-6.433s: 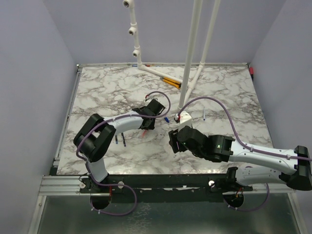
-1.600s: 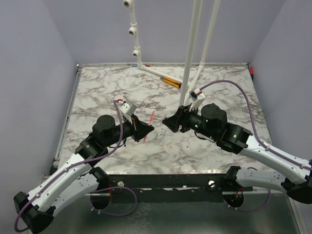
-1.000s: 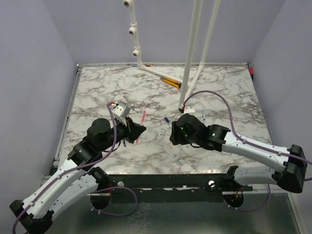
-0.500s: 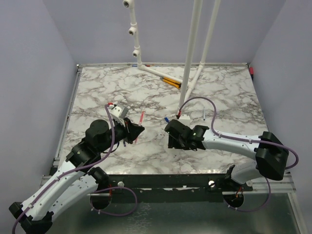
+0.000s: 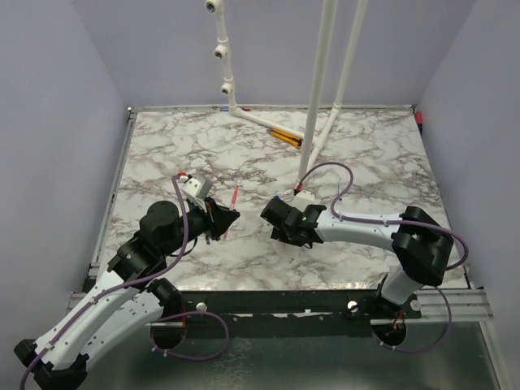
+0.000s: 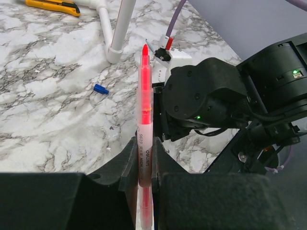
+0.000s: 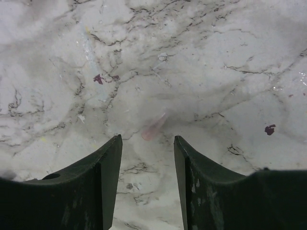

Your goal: Insert the pens into the pen caps

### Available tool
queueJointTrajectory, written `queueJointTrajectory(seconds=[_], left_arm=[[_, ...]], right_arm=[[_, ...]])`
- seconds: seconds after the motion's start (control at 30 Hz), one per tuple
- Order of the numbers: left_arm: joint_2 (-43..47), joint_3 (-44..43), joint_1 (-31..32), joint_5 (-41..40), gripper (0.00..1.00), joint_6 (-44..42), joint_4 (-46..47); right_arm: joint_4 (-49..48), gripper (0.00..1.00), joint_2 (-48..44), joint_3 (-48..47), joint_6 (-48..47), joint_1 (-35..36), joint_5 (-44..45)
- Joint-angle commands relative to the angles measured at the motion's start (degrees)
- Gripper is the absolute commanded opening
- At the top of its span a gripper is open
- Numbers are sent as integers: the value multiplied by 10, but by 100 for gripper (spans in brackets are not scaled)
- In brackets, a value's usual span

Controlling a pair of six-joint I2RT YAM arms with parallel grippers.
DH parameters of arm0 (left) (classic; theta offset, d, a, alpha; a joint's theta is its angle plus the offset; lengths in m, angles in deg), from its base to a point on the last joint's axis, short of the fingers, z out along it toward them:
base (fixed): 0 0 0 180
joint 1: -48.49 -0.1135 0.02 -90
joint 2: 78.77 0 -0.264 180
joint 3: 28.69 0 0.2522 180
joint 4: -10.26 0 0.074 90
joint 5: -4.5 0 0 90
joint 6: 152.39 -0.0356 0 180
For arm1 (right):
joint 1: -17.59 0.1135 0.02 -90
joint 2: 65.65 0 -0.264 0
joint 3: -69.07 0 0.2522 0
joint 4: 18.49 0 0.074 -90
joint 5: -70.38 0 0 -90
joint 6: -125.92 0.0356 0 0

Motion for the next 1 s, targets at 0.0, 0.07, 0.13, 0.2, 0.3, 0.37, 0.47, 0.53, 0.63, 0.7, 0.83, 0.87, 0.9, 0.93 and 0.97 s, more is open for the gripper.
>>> queueJointTrajectory(seconds=[0.0, 0.07, 0.13, 0.2, 0.3, 0.37, 0.47, 0.53, 0.63, 0.7, 0.83, 0.87, 0.9, 0.93, 0.97], left_arm=[[4, 1, 2, -3, 0, -7, -2], [3, 2, 2, -2, 0, -7, -2], [4, 2, 1, -2, 0, -8, -2], [4, 2, 2, -2, 0, -9, -2], [3, 2, 1, -1, 0, -9, -2], [3, 2, 1, -2, 0, -9, -2], [3, 2, 1, -1, 0, -10, -2], [3, 2, 1, -2, 0, -10, -2], [0, 2, 2, -2, 0, -10, -2], [-3, 2, 2, -2, 0, -11, -3], [-5, 1, 2, -2, 0, -10, -3], [-5, 2, 2, -2, 0, -10, -3], [-6, 2, 2, -2, 0, -10, -3], [-7, 2, 1, -3, 0, -10, -3], [-9, 1, 2, -3, 0, -10, -3]], right_arm=[[29, 49, 32, -36, 54, 3, 45], [27, 47, 38, -38, 63, 3, 45], [26, 46, 42, -42, 68, 3, 47], [27, 45, 46, -44, 70, 3, 47], [26, 44, 54, -48, 69, 2, 41], [25, 44, 60, -49, 67, 2, 38], [23, 43, 68, -51, 66, 0, 32], [22, 43, 72, -51, 67, -1, 31], [11, 41, 74, -45, 64, -6, 29], [6, 40, 77, -42, 61, -9, 24], [6, 36, 77, -38, 58, -16, 24], [5, 35, 76, -37, 56, -16, 24], [3, 34, 76, -35, 55, -17, 24], [3, 33, 75, -34, 54, -18, 24], [2, 32, 74, -33, 52, -18, 23]])
